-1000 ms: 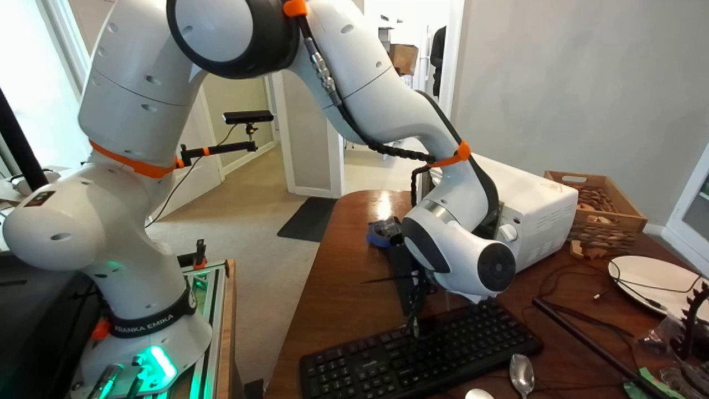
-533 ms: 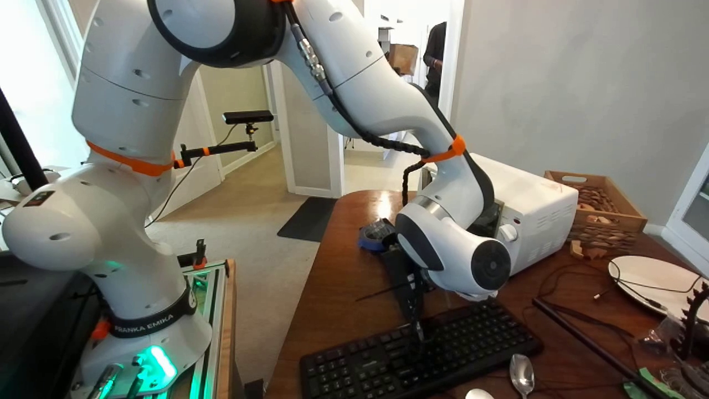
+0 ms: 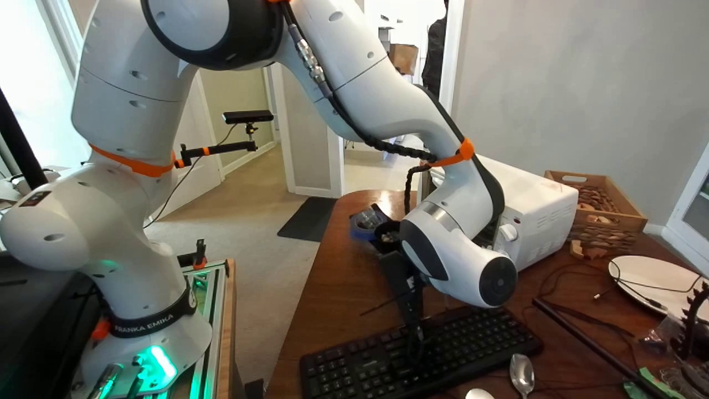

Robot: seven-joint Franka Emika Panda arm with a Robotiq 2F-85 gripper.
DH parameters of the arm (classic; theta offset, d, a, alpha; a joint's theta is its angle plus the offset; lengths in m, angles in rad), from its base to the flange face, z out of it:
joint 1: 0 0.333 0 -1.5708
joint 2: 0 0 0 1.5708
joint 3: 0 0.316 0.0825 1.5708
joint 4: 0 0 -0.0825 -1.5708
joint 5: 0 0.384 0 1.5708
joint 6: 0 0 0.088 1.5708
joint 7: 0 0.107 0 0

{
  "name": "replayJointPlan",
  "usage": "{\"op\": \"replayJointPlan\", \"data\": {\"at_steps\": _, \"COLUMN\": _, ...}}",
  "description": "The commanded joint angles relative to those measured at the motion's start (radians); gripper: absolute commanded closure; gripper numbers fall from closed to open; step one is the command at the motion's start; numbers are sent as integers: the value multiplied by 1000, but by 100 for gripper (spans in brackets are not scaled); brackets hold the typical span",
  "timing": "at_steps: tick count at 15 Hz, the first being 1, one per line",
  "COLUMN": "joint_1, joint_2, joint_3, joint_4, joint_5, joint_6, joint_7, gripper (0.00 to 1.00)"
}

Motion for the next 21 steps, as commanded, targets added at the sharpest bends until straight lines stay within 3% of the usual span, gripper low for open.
{"op": "replayJointPlan", "data": {"at_steps": 1, "joint_1": -20, "joint_2": 25, "joint_3": -10, "joint_4": 50, "joint_5": 0, "joint_6": -143, "joint_7": 23, "gripper": 98}}
{"op": "replayJointPlan", "data": {"at_steps": 6, "joint_1": -20, "joint_2": 37, "joint_3": -46, "joint_4": 97, "joint_5": -70, "joint_6": -272, "joint_7": 135, "gripper": 98}}
{"op": "replayJointPlan", "data": {"at_steps": 12, "joint_1": -26, "joint_2": 7, "joint_3": -91, "joint_4": 136, "joint_5": -181, "joint_6": -320, "joint_7": 315, "gripper": 98}}
{"op": "replayJointPlan", "data": {"at_steps": 13, "joint_1": -25, "joint_2": 1, "joint_3": -95, "joint_4": 143, "joint_5": -205, "joint_6": -323, "joint_7": 332, "gripper": 98}}
{"op": "replayJointPlan", "data": {"at_steps": 14, "joint_1": -27, "joint_2": 26, "joint_3": -79, "joint_4": 129, "joint_5": -168, "joint_6": -267, "joint_7": 276, "gripper": 91}}
{"op": "replayJointPlan", "data": {"at_steps": 21, "joint_1": -41, "joint_2": 17, "joint_3": -88, "joint_4": 156, "joint_5": -170, "joint_6": -240, "joint_7": 317, "gripper": 98}}
